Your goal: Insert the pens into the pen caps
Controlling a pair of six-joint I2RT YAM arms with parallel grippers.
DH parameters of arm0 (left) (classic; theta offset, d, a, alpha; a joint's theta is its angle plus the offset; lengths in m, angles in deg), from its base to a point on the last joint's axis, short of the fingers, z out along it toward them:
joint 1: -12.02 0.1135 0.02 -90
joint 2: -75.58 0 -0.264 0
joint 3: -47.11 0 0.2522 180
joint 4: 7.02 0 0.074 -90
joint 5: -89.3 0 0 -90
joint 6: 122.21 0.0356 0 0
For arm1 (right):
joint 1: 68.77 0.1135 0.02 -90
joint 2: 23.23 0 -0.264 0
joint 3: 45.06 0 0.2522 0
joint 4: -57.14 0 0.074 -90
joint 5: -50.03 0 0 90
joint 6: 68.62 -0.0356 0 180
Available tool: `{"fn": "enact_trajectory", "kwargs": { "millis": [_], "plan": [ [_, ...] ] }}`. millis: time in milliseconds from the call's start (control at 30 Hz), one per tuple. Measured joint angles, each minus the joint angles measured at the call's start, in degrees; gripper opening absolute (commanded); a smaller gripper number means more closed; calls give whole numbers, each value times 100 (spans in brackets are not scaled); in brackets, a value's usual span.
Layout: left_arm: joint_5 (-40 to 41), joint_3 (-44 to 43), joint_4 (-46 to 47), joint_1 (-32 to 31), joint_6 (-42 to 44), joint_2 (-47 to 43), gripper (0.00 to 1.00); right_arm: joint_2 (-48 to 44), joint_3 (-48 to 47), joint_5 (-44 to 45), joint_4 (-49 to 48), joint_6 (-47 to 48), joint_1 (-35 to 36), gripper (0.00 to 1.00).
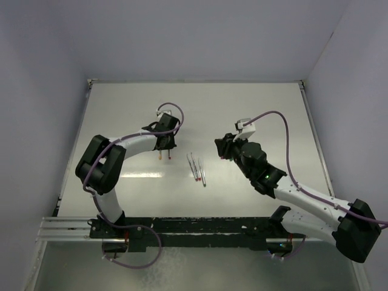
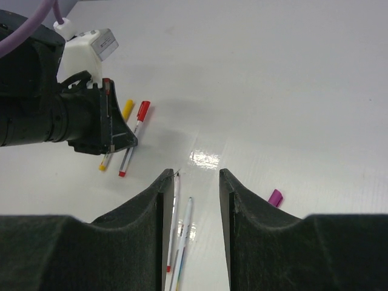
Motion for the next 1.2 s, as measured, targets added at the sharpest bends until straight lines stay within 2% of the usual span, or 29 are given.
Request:
{"fn": "enact_trajectory", "kwargs": {
  "millis": [233,400,833,933,1000,1100,1200],
  "plan": [
    [7,-83,-20,20,-68,138,18,68,39,-2,-4,-7,0,38],
    [4,-162,-74,55,-142,190,34,118,59,-2,-26,-4,0,38],
    [-2,-660,-280,72,-90,170,40,127,107,66,-33,44,0,39],
    [-9,-673,-326,72,-37,59,47,127,120,201,-39,66,0,42],
    [-61,-671,-361,74,-26,-87,47,127,129,354,-42,61,-2,43],
    [-203,-662,-339,74,-2,-328,53,120,155,551,-50,7,-37,49],
    [-435,-511,-221,74,13,-645,50,122,199,621,-22,-116,-188,50]
  ]
}}
